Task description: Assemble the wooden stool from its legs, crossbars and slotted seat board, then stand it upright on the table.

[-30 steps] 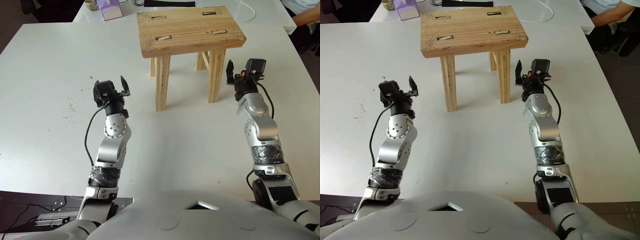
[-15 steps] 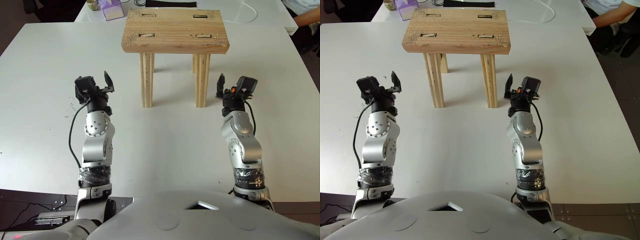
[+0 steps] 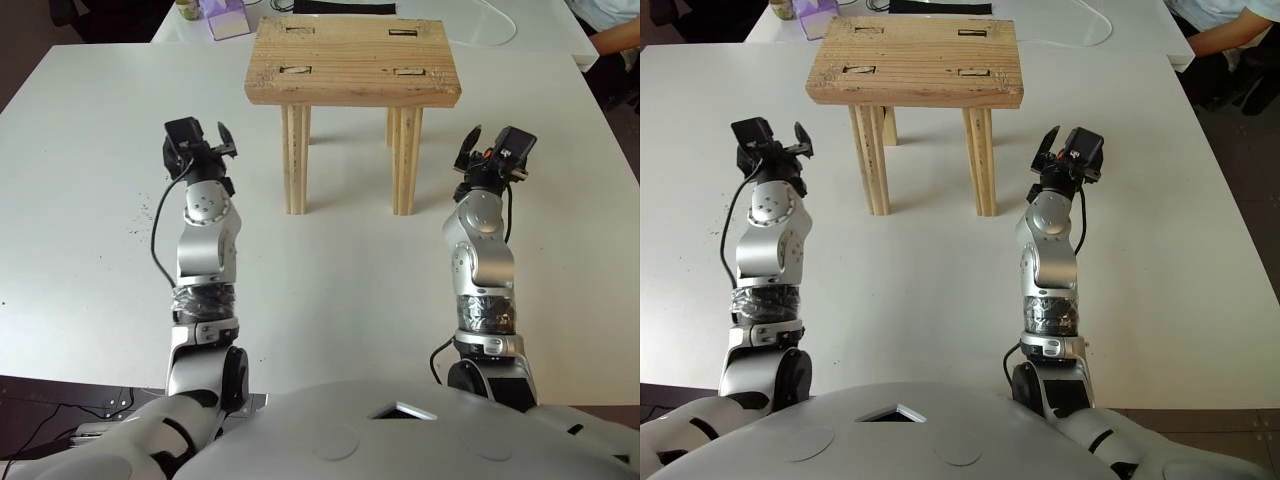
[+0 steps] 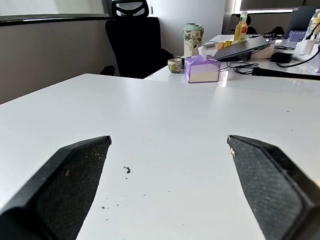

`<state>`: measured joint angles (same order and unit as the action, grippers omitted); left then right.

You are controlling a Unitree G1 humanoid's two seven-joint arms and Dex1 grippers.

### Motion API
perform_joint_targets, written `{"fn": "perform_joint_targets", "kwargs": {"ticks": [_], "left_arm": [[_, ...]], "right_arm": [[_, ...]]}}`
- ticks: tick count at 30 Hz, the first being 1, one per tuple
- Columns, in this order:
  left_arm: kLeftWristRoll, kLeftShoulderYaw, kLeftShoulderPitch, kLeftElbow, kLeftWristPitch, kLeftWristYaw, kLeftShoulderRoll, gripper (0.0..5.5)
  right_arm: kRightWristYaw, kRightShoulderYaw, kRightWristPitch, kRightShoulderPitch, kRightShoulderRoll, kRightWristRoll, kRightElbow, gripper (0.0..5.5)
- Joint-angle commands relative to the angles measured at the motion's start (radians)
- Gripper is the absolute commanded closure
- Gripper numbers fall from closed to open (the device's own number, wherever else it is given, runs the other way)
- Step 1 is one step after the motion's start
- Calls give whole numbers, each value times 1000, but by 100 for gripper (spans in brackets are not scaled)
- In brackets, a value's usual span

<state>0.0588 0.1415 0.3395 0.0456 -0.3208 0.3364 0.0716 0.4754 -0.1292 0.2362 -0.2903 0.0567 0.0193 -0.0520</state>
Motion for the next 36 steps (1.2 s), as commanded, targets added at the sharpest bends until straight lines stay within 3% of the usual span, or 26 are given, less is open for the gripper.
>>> {"fn": "perform_joint_targets", "kwargs": {"ticks": [1, 7, 11, 19, 21, 29, 34, 36], "left_arm": [[-61, -41, -12, -2, 48, 68, -79, 118], [-132, -31, -29, -40, 119, 223, -196, 118], [-122, -18, 10, 46, 151, 247, -221, 118], [-108, 14, 107, 127, 206, 228, -189, 118], [-115, 39, 100, 112, 167, 228, -154, 118], [-117, 51, 153, 115, 55, 193, -113, 118], [-161, 9, 181, 151, 138, 188, -113, 118], [-119, 45, 202, 182, 163, 197, -131, 118]], "right_arm": [[-12, 10, -15, -105, -14, -37, -111, 171], [-114, 52, 0, -297, -35, -49, -284, 171], [-76, 26, -19, -305, 19, -28, -284, 171], [88, -16, -188, -280, 92, -59, -365, 171], [155, 0, -126, -290, 121, -97, -386, 171], [191, 3, -206, -343, 162, -54, -451, 171], [242, -5, -319, -378, 148, -54, -496, 171], [243, -2, -352, -404, 140, -50, -517, 171]]}}
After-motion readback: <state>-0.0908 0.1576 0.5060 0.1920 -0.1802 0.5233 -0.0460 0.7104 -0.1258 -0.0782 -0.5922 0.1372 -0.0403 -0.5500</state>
